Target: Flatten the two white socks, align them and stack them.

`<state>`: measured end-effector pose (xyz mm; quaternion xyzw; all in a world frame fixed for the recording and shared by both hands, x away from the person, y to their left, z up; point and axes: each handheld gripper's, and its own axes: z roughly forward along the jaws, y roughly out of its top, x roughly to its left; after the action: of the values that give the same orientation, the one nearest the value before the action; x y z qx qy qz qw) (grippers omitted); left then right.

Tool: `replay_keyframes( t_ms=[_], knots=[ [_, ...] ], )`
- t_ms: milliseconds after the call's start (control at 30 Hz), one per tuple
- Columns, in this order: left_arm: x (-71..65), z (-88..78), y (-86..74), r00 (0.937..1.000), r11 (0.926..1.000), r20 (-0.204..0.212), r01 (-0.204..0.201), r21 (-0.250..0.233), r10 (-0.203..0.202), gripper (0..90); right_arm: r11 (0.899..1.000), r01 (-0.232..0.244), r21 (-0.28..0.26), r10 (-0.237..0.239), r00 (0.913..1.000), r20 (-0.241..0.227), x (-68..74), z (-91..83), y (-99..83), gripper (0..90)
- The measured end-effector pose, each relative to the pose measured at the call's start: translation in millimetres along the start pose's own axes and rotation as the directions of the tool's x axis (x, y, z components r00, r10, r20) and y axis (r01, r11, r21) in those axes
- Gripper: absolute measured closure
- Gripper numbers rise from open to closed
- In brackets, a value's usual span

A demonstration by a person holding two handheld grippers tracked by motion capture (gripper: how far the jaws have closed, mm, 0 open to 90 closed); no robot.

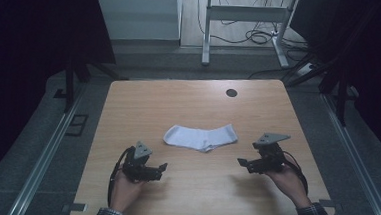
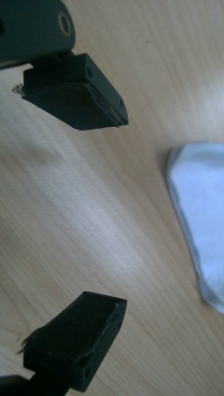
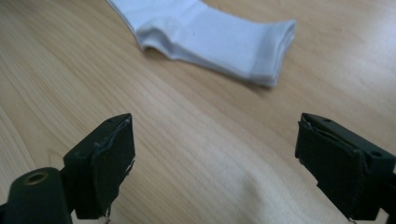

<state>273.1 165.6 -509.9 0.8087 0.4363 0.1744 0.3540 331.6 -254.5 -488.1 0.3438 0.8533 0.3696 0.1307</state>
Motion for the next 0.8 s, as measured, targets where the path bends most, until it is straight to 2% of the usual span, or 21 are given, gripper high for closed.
replay_keyframes(
  t_ms=[100,333,500,567,667,700,800],
  knots=[
    [0.8,-0.7,-11.3,0.9999,0.9999,-0.005,0.016,0.006,-0.016,11.8,1.0,0.006,0.02,-0.007,1.0,0.006,0.9,3.0,-10.9,9.5],
    [1.9,-1.5,-24.3,0.9996,0.9995,-0.004,0.027,0.013,-0.027,11.8,0.999,0.002,0.042,-0.002,1.0,-0.002,1.0,10.6,-24.8,7.4],
    [-2.0,3.0,-31.2,1.0,0.9986,-0.001,0.0,0.052,0.0,11.6,0.997,0.033,0.075,-0.033,0.9994,0.004,3.7,20.2,-34.3,7.0],
    [-4.4,6.9,-33.7,0.9997,0.9967,-0.015,-0.017,0.079,0.019,11.6,0.994,0.044,0.105,-0.045,0.999,0.002,5.5,26.2,-40.9,5.2],
    [-4.6,8.9,-35.3,0.9997,0.9965,-0.01,-0.021,0.081,0.021,11.5,0.996,0.044,0.082,-0.044,0.999,-0.004,5.3,26.7,-43.2,5.4],
    [-3.0,9.9,-36.3,1.0,0.9971,0.007,0.002,0.076,-0.003,11.5,0.996,0.046,0.08,-0.046,0.9989,-0.007,4.8,26.5,-43.6,5.3],
    [-1.8,10.0,-37.3,1.0,0.9976,0.01,-0.002,0.069,0.002,11.4,0.997,0.043,0.071,-0.043,0.9991,-0.008,4.6,26.8,-44.7,5.0]
  ],
)
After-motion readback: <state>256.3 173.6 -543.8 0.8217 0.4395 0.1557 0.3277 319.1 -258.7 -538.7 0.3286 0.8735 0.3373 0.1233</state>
